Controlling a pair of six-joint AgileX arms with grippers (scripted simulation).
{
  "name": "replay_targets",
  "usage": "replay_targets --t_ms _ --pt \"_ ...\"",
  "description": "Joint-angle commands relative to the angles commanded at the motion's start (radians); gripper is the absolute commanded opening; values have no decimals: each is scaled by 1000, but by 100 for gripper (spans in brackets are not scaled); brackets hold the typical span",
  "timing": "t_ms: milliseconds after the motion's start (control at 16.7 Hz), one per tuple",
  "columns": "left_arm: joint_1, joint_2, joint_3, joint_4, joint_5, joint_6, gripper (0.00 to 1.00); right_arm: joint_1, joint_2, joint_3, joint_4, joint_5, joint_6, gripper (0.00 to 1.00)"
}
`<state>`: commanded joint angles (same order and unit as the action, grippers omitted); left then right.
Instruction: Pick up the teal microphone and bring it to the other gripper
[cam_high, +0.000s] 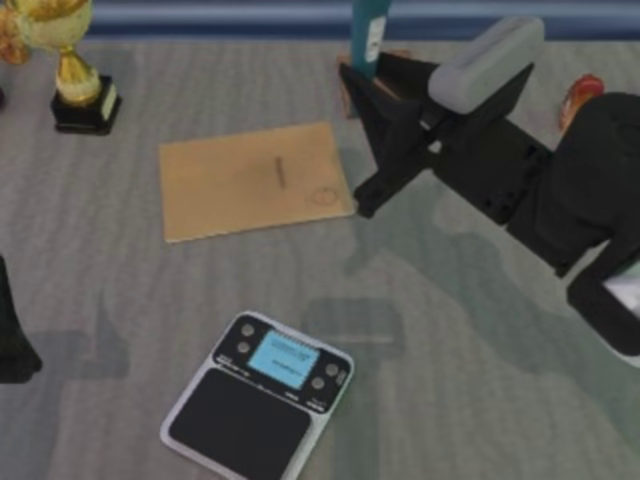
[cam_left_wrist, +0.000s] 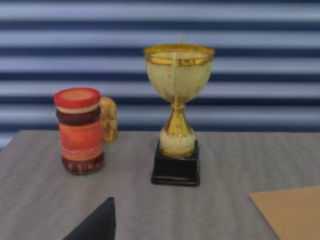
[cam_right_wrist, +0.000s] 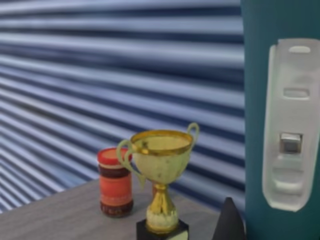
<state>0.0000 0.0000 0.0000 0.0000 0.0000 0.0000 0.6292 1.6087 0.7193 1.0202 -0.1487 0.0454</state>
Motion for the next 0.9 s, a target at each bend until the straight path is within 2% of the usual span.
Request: replay_targets --t_ms 240,420,600,900 --pt "-1 1 1 1 1 0 100 0 0 0 0 0 0 0" --pt "-21 67 45 23 58 8 100 0 0 0 0 0 0 0" --pt "-59 228 143 75 174 22 100 0 0 0 0 0 0 0" --pt "-142 630 388 220 428 55 100 0 0 0 0 0 0 0"
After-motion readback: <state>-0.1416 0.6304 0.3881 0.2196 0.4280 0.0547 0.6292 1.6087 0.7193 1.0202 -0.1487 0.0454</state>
